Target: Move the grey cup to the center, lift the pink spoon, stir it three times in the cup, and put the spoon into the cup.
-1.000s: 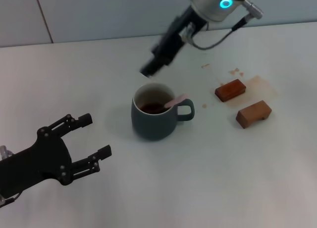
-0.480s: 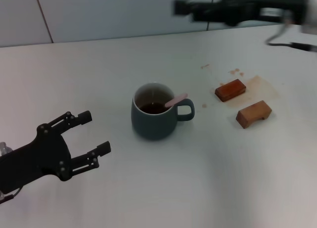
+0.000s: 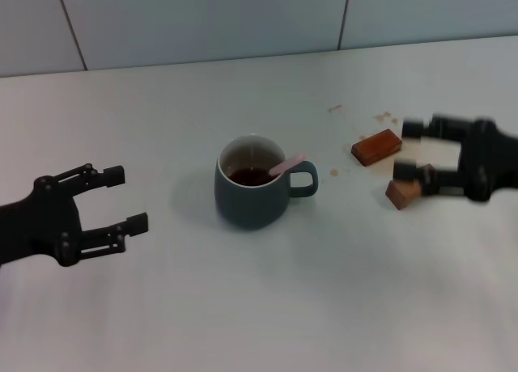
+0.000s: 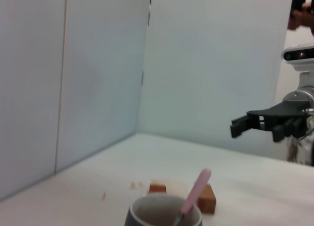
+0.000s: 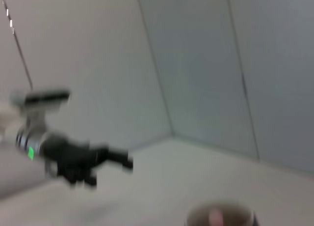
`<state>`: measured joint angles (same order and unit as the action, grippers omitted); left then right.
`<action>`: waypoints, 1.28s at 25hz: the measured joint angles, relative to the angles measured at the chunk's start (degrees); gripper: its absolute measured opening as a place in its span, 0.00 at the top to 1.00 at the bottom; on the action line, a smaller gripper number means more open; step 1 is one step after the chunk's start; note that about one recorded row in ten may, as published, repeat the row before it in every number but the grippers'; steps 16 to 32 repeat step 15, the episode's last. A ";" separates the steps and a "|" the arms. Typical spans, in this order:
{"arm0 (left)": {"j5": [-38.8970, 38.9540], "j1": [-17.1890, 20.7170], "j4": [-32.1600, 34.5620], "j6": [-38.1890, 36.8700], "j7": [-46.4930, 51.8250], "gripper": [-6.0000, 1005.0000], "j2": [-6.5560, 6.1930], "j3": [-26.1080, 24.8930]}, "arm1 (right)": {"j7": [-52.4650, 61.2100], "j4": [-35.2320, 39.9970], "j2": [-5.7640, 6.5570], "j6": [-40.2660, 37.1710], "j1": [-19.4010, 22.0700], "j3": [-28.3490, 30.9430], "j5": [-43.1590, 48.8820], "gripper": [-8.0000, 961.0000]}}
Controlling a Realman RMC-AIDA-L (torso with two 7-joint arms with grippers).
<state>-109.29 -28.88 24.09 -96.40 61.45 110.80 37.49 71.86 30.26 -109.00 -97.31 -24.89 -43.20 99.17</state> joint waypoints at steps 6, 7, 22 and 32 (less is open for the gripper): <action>-4.91 -2.64 4.70 -0.09 6.29 0.17 -0.78 0.04 | -0.10 0.66 0.21 3.07 1.18 1.14 6.69 0.21; -5.32 -2.95 5.28 -0.11 6.81 0.17 -0.86 0.04 | -0.16 0.77 0.30 3.67 1.19 1.28 6.80 0.21; -6.94 -5.26 6.14 -0.69 9.45 0.17 -1.32 0.05 | -0.05 1.19 0.79 4.11 -0.02 1.26 7.63 0.21; -6.94 -5.26 6.14 -0.69 9.45 0.17 -1.32 0.05 | -0.05 1.19 0.79 4.11 -0.02 1.26 7.63 0.21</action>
